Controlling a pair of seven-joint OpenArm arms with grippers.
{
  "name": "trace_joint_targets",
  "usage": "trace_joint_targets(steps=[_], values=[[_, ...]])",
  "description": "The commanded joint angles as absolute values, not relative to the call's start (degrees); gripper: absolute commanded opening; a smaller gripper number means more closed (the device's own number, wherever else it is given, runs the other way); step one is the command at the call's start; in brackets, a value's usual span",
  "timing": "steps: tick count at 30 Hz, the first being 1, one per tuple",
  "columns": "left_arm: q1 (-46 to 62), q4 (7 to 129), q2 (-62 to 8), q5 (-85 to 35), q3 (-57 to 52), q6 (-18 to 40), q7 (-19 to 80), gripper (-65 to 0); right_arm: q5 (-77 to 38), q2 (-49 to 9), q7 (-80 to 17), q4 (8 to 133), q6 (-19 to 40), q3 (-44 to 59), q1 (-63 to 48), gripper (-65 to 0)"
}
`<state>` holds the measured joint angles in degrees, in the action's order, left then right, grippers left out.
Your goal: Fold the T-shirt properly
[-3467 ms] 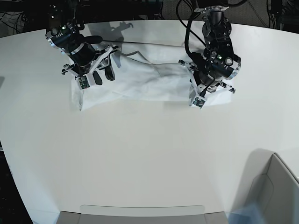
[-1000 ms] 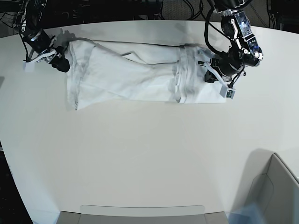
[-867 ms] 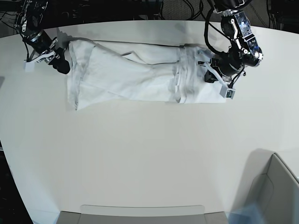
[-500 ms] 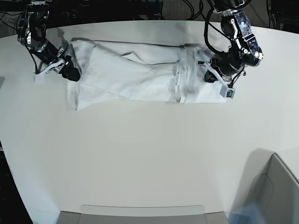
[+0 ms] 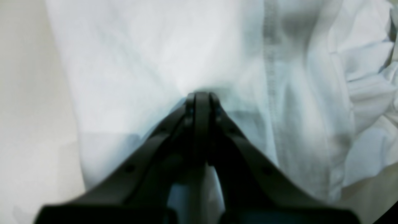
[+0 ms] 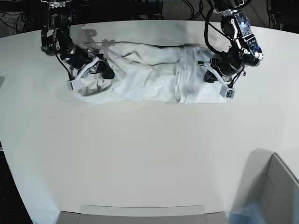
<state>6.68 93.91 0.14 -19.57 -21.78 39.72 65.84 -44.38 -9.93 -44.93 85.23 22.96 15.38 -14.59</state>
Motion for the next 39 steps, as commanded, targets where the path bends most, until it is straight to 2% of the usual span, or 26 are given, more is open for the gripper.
trace_joint_targets(steps=[1,6,9,13,18,21,24,28,34,39], values=[[7.08,94.64,0.57,-18.59,-21.32,40.0,68.62,-65.0,-43.3,-9.54,-44.88,86.55,23.43,15.52,-13.93,-43.7],[7.08,101.41,0.66,-18.68,-21.23,40.0,71.87,-65.0,-34.95,-8.22,-44.88,88.84,21.32,15.78,-12.62,-65.0],[7.08,108.44,0.75,-18.77,-21.23,40.0,73.8,-65.0,-33.27,-9.27,-44.88,89.1,14.64,15.96,-11.12,-65.0],[6.99,115.21,1.54,-18.77,-21.41,40.0,74.15,-65.0,-33.27,-14.29,-44.88,90.07,9.1,16.04,-9.8,-65.0],[7.16,115.74,1.89,-20.62,-21.93,40.0,74.15,-65.0,-33.27,-20.79,-45.14,94.11,2.33,15.87,-8.31,-65.0],[7.43,115.65,1.89,-20.62,-22.99,40.0,74.24,-65.0,-33.19,-22.29,-50.42,99.74,-1.71,15.52,-6.46,-65.0],[8.57,115.12,1.89,-20.62,-25.98,40.0,74.77,-65.0,-30.99,-21.49,-57.27,102.55,-3.21,15.25,-3.12,-65.0],[9.1,114.86,1.8,-20.62,-30.99,40.0,77.49,-65.0,-21.23,-20.0,-57.71,105.89,-3.21,5.76,-1.63,-65.0],[9.1,114.59,-1.01,-20.62,-36.97,40.0,79.52,-65.0,-1.36,-11.3,-58.15,110.11,-3.21,-12.62,-0.22,-65.0],[9.63,114.51,-2.68,-20.62,-39.25,40.0,79.52,-65.0,12.7,-4.35,-58.15,109.58,-3.21,-23.52,1.01,-65.0]])
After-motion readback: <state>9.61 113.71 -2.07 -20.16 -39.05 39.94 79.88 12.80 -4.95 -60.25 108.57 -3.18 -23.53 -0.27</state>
